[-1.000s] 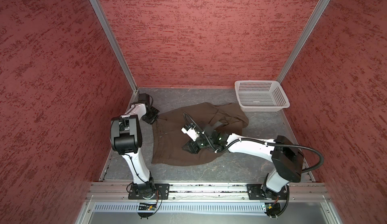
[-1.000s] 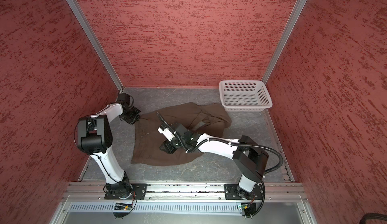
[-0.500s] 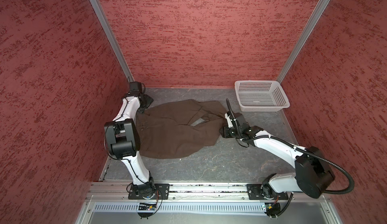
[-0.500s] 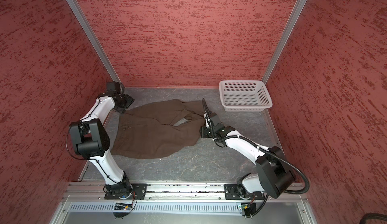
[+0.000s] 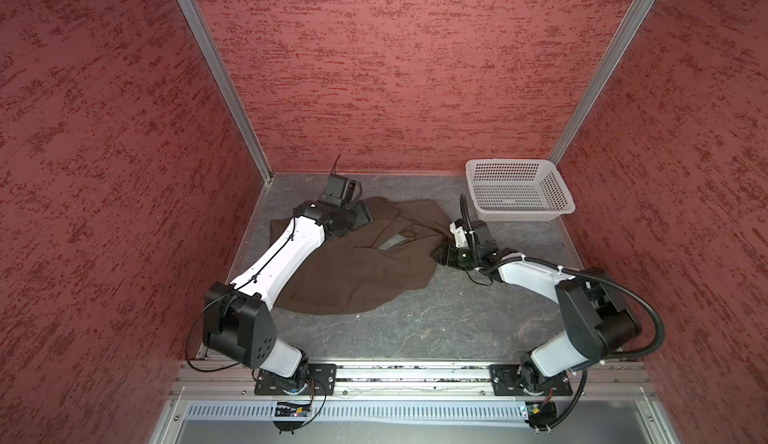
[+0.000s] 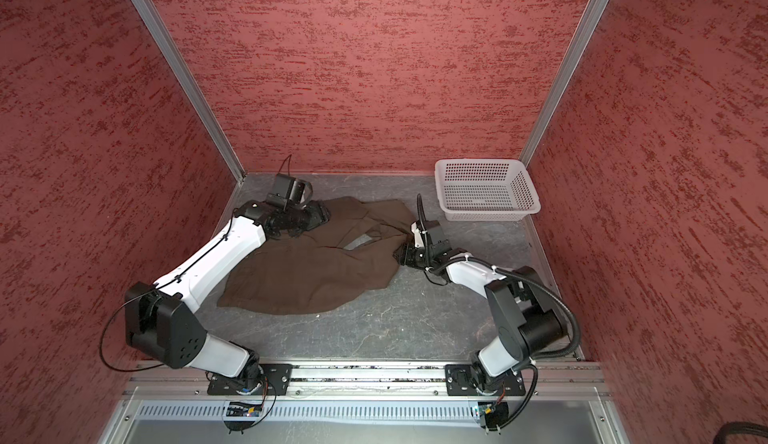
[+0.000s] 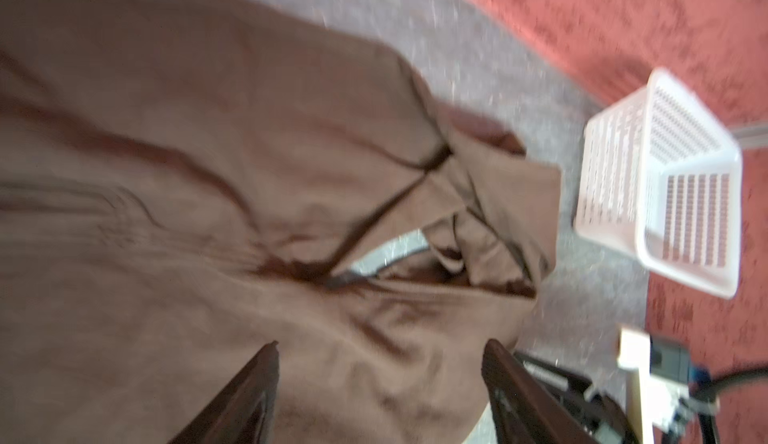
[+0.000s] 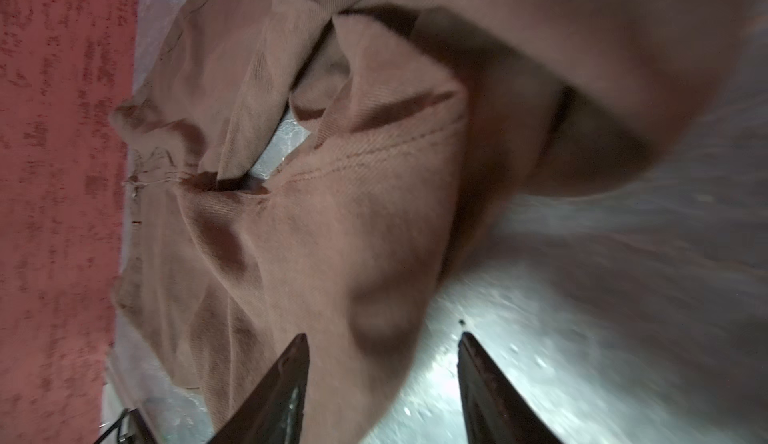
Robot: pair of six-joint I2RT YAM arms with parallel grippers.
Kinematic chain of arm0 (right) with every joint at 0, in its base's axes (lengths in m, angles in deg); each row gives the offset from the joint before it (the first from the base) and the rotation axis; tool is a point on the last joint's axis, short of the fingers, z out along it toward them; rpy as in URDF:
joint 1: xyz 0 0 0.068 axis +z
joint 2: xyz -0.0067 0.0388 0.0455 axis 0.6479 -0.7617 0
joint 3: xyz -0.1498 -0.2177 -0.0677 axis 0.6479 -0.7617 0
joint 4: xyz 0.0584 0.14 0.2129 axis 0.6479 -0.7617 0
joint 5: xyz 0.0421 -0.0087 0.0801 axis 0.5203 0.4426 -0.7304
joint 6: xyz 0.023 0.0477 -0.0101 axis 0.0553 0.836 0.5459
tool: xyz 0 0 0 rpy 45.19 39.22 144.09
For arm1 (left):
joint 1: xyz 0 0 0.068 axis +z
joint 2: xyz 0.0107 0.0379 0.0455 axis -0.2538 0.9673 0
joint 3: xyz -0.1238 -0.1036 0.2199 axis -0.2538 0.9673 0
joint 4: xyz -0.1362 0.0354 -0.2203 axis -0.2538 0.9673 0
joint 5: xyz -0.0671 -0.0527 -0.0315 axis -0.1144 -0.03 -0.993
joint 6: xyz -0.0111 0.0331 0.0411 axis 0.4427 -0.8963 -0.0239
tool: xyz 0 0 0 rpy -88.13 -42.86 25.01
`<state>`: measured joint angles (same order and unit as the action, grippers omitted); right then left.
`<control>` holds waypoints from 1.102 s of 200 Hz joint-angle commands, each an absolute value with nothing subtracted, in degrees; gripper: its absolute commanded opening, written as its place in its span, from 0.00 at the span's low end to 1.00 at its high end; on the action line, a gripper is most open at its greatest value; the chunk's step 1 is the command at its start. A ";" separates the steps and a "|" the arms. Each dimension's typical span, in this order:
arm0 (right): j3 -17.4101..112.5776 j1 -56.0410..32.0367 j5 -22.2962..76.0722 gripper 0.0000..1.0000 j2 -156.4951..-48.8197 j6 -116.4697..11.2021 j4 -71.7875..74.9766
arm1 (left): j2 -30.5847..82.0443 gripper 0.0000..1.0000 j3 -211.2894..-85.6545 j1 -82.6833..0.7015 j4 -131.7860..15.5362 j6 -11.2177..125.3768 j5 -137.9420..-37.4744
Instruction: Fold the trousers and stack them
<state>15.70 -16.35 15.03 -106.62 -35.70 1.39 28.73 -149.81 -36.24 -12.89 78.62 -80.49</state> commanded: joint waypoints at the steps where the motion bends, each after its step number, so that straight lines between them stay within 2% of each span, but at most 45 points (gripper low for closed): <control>1: 17.51 -15.28 10.70 0.54 -109.58 -31.52 9.38 | 24.93 0.78 -141.38 -35.91 -15.87 82.05 -81.47; 8: 17.84 -14.93 9.80 0.45 -109.91 -31.20 9.60 | 23.05 0.79 -137.86 -35.67 -17.58 83.13 -81.86; 16: 18.37 -14.60 8.68 0.22 -109.59 -31.35 9.59 | 21.05 0.78 -133.81 -35.13 -19.83 83.98 -82.71; 21: 18.70 -14.43 8.81 0.12 -108.89 -31.50 9.00 | 20.02 0.79 -131.58 -34.69 -20.65 84.43 -83.16; 31: 19.56 -14.28 11.25 0.00 -106.55 -32.49 5.70 | 18.44 0.79 -128.16 -33.60 -21.52 84.93 -83.98; 41: 20.84 -14.20 15.60 0.00 -103.74 -34.07 0.69 | 17.69 0.78 -125.97 -32.34 -21.60 84.82 -84.64; 53: 22.90 -14.04 29.12 0.00 -99.05 -35.79 -7.71 | 17.43 0.78 -124.32 -30.58 -21.92 84.26 -85.89; 69: 24.20 -13.50 41.32 0.00 -93.41 -36.79 -13.82 | 17.59 0.78 -122.93 -28.52 -23.33 83.59 -87.89; 89: 27.78 -8.05 50.76 0.00 -91.34 -37.70 -17.22 | 18.41 0.78 -122.24 -26.82 -25.37 82.94 -90.14; 107: 33.39 0.45 54.74 0.00 -96.10 -38.57 -18.48 | 20.19 0.78 -122.23 -25.80 -26.70 82.58 -92.05; 140: 46.13 12.99 49.82 0.11 -115.01 -38.51 -18.48 | 23.45 0.78 -123.24 -24.09 -26.42 80.50 -94.69; 164: 52.24 16.26 42.53 0.23 -123.97 -38.43 -18.90 | 23.89 0.78 -122.33 -22.00 -25.92 80.38 -94.95; 175: 51.35 15.90 42.03 0.29 -123.60 -37.77 -18.46 | 23.17 0.78 -121.34 -21.01 -25.92 80.46 -95.13; 198: 44.05 12.33 43.43 0.48 -115.97 -38.17 -16.11 | 21.66 0.78 -119.07 -19.11 -26.13 80.46 -94.45; 220: 37.05 5.91 43.14 0.55 -107.84 -37.03 -17.73 | 21.95 0.78 -117.98 -17.40 -25.85 80.07 -95.05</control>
